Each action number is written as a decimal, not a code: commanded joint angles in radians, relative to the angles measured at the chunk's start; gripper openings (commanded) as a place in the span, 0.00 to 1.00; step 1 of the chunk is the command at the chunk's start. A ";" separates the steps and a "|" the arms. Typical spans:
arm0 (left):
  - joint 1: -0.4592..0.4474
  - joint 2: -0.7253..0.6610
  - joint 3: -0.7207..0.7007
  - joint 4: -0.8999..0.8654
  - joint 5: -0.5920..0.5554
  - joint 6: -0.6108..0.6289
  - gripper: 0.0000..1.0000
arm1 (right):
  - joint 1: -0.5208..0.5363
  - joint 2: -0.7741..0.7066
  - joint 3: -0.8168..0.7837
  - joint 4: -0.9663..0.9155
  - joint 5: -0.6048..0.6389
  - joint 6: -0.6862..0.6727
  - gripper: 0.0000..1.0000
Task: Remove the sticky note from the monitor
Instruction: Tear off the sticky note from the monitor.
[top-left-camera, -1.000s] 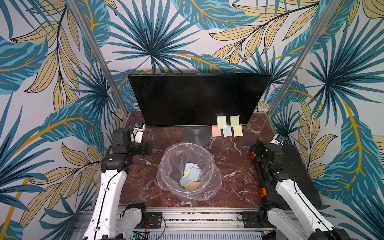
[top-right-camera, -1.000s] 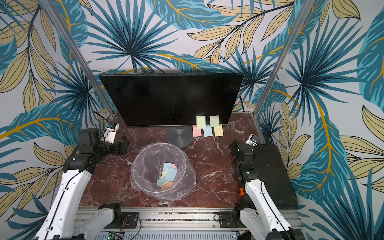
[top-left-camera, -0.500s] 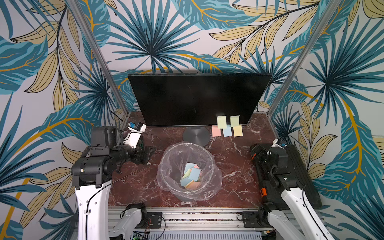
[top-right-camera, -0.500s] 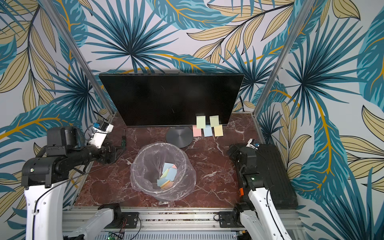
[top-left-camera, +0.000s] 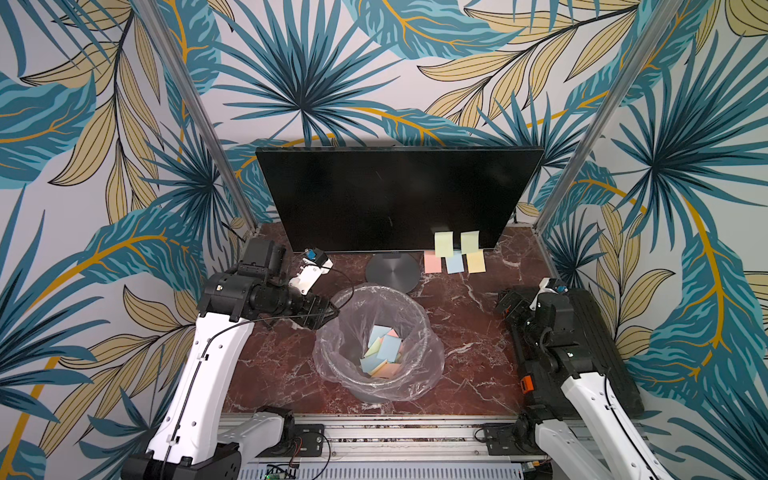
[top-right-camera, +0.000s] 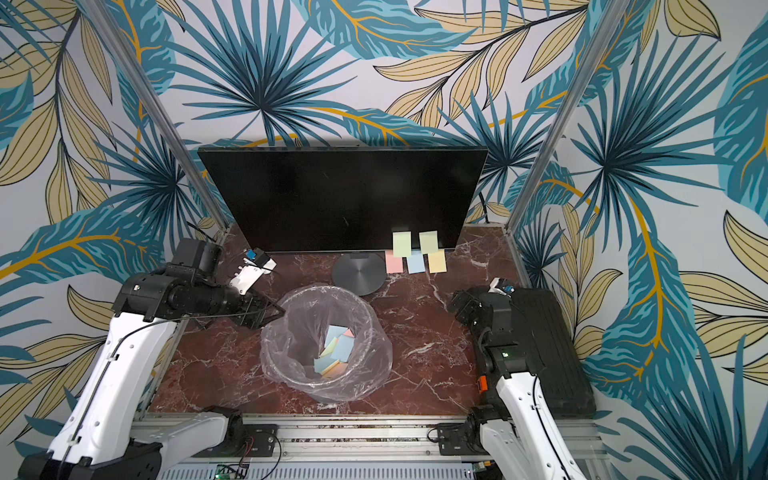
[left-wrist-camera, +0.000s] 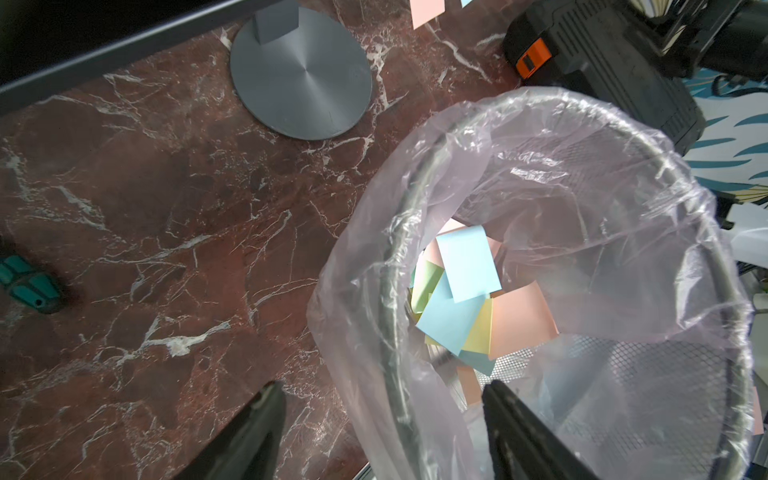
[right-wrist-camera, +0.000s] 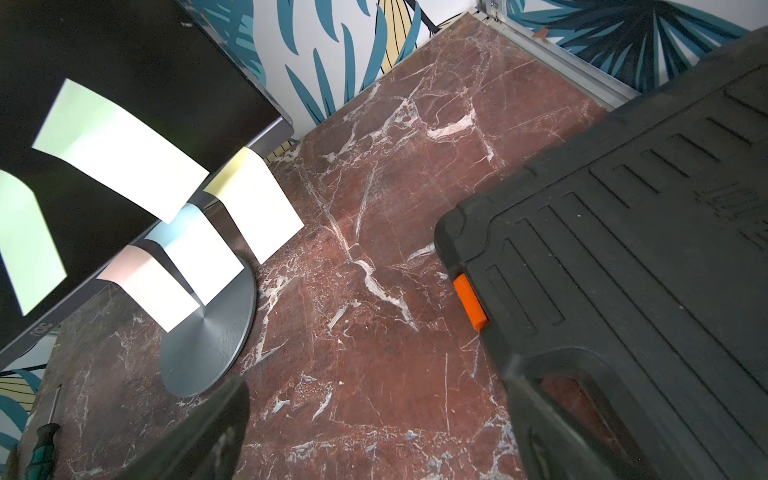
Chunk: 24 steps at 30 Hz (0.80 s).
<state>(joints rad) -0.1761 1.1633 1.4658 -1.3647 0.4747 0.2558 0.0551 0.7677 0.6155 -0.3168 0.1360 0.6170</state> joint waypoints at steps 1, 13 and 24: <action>-0.060 0.026 -0.016 0.047 -0.099 -0.017 0.78 | 0.000 -0.007 0.021 -0.036 0.003 -0.011 0.99; -0.145 0.083 -0.075 0.123 -0.201 -0.011 0.62 | 0.000 -0.041 0.044 -0.059 -0.081 -0.026 0.99; -0.161 0.109 -0.071 0.114 -0.172 -0.011 0.50 | 0.000 -0.028 0.101 -0.049 -0.221 0.007 1.00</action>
<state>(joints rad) -0.3340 1.2663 1.4002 -1.2533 0.2817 0.2379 0.0551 0.7372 0.6811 -0.3557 -0.0456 0.6140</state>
